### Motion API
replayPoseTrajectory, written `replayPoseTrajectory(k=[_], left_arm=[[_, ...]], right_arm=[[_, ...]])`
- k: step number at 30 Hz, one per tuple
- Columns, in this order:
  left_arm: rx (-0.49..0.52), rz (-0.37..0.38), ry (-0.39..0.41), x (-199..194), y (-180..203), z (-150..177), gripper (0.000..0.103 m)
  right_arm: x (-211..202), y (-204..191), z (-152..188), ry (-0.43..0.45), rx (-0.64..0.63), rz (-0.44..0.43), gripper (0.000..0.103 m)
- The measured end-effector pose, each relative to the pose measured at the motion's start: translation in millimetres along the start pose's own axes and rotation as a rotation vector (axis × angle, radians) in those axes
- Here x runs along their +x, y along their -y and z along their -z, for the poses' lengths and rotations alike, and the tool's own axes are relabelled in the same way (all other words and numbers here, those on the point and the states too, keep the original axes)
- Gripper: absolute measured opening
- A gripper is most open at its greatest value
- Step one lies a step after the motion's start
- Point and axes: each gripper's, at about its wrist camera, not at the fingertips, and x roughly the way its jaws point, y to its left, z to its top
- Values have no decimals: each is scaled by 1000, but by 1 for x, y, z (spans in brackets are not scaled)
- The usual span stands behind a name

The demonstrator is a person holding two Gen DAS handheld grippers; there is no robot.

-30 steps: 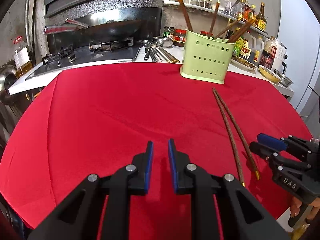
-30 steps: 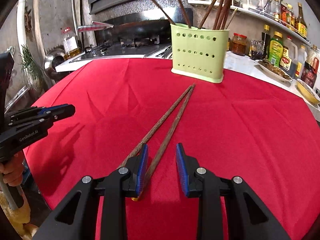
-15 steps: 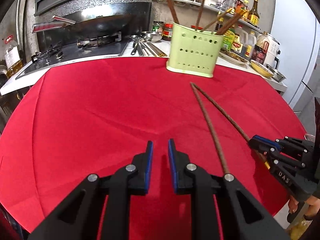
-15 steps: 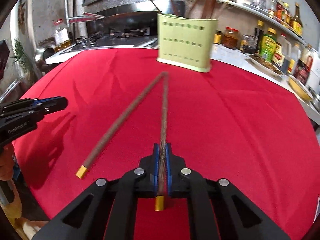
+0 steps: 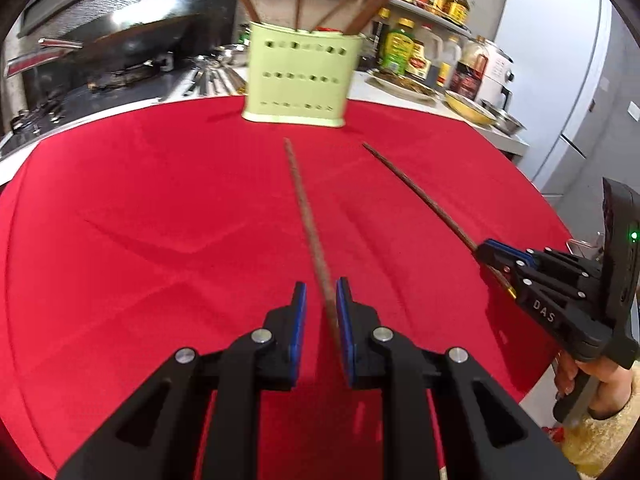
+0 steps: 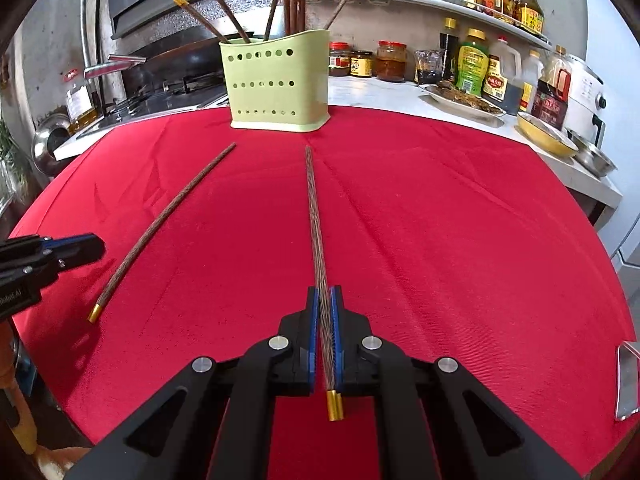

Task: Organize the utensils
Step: 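Close the left tool on a chopstick while the right tool grasps the last chopstick, then lift the left tool's chopstick upright over the green holder while the right tool carries its own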

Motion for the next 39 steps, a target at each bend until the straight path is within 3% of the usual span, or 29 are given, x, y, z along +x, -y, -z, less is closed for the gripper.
replayPoseTrajectory(k=[5, 9, 13, 17, 29, 32, 33, 39], left_arm=[[45, -18, -35, 13, 15, -1, 15], [64, -102, -64, 19, 16, 2, 15], [76, -126, -57, 12, 12, 8, 15], [79, -160, -47, 5, 7, 15, 15], [138, -282, -45, -1, 22, 28, 15], [148, -284, -45, -1, 23, 29, 14], [142, -275, -43, -2, 21, 28, 10], [74, -216, 2, -9, 10, 27, 7]], right_arm=[[-5, 2, 2, 12, 2, -6, 10], [-9, 2, 6, 14, 3, -26, 10], [-13, 3, 9, 17, 4, -41, 11], [-14, 4, 18, 9, -1, -53, 20], [-26, 8, 34, 42, -4, -49, 19], [-26, 10, 34, 51, 4, -50, 16], [-25, 11, 34, 52, 7, -55, 8], [-28, 11, 33, 64, 18, -61, 7]])
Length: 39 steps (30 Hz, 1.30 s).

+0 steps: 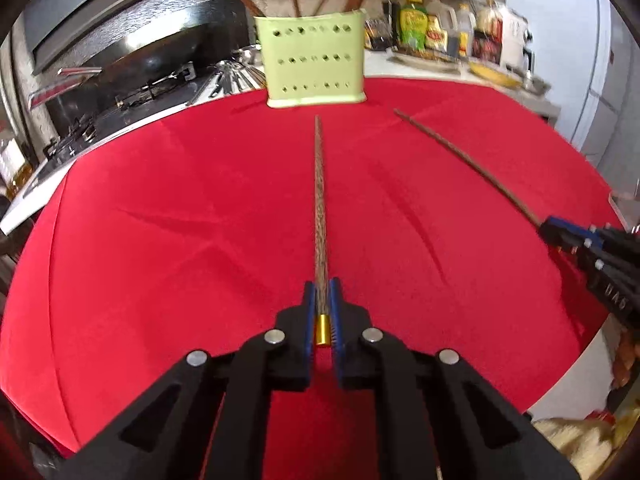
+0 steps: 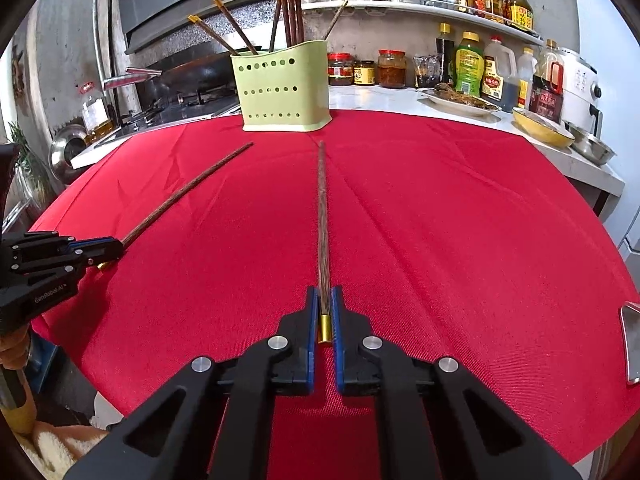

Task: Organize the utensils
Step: 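Lift the left tool's chopstick upright over the green holder while the right tool carries its own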

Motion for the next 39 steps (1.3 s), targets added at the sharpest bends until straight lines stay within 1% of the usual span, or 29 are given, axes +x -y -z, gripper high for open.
replayPoseTrajectory(k=[3, 9, 12, 17, 20, 25, 32, 35, 39], left_arm=[[-15, 7, 61, -14, -4, -7, 7], [-38, 25, 186, -52, -15, -30, 7], [-37, 29, 263, -77, -19, -44, 7], [-27, 21, 369, -109, -24, -66, 7], [-25, 15, 413, -120, -26, -77, 7], [-29, 18, 442, -127, -31, -89, 7], [-29, 32, 466, -137, -40, -100, 7], [-25, 51, 459, -136, -42, -102, 7], [-25, 61, 426, -125, -41, -106, 7]], right_arm=[[-9, -4, -7, 30, -14, 0, 7], [-31, -11, -32, 107, -35, -3, 7], [-44, -14, -51, 159, -42, -5, 7], [-64, -16, -85, 239, -48, -10, 7], [-75, -17, -108, 279, -51, -6, 7], [-97, -21, -140, 335, -66, -11, 7], [-107, -29, -164, 366, -88, -14, 7], [-104, -32, -169, 370, -101, -5, 7], [-97, -30, -175, 379, -96, 6, 7]])
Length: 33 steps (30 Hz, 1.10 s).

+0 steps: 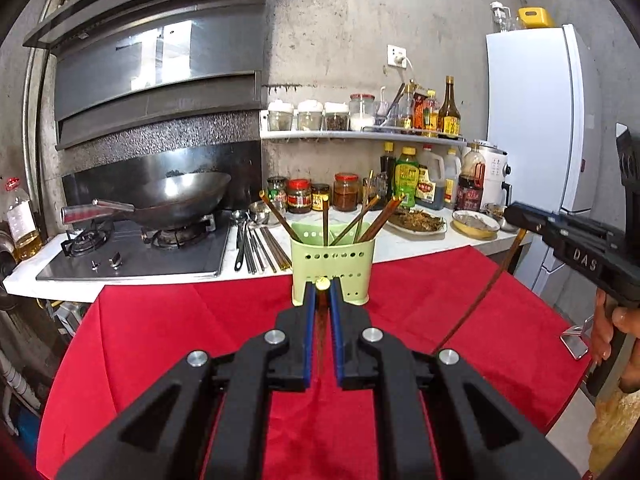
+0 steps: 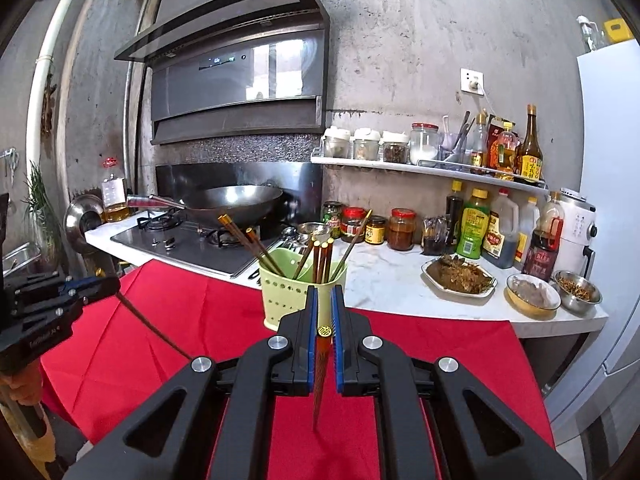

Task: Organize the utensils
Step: 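Lift the left tool's chopstick upright over the green holder while the right tool carries its own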

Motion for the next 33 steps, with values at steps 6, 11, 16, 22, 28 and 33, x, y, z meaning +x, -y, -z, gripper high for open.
replayPoseTrajectory(k=[6, 11, 16, 22, 28, 33], left_arm=[[8, 7, -22, -6, -2, -5, 7], [35, 6, -29, -6, 1, -12, 7], [15, -3, -39, 12, -1, -10, 7], [15, 3, -100, 41, 1, 6, 7], [12, 20, -78, 31, 0, 1, 7], [41, 15, -34, 4, 1, -17, 7]], right_arm=[[8, 5, -4, 0, 4, 9, 7], [15, 6, -7, 3, 9, 6, 7], [21, 6, -5, 4, 11, -2, 8], [26, 1, 4, 28, -25, -6, 8], [28, 6, 0, 27, -23, -12, 7], [27, 8, -3, 30, -12, -13, 7]])
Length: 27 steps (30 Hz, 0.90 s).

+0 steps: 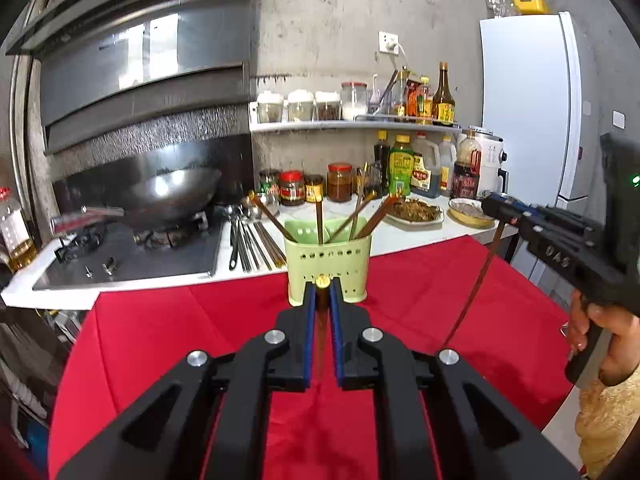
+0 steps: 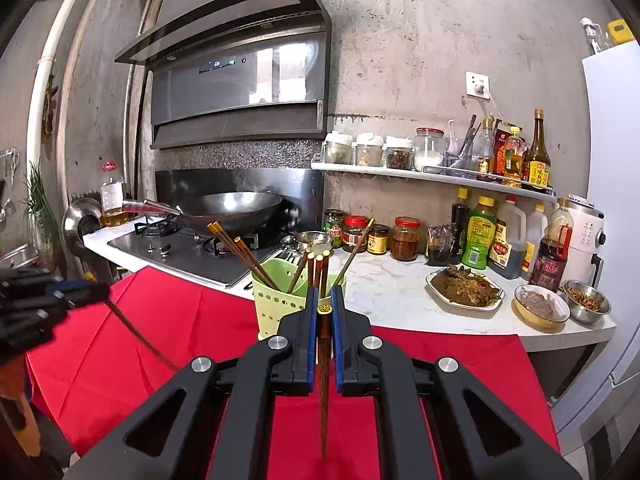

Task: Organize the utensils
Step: 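Lift the left tool's chopstick upright over the green holder while the right tool carries its own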

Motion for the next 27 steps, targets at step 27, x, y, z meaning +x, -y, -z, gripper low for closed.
replayPoseTrajectory(k=[27], left_arm=[[-25, -30, -148, 54, -3, 55, 7]], right_arm=[[14, 5, 53, -106, 10, 10, 6]])
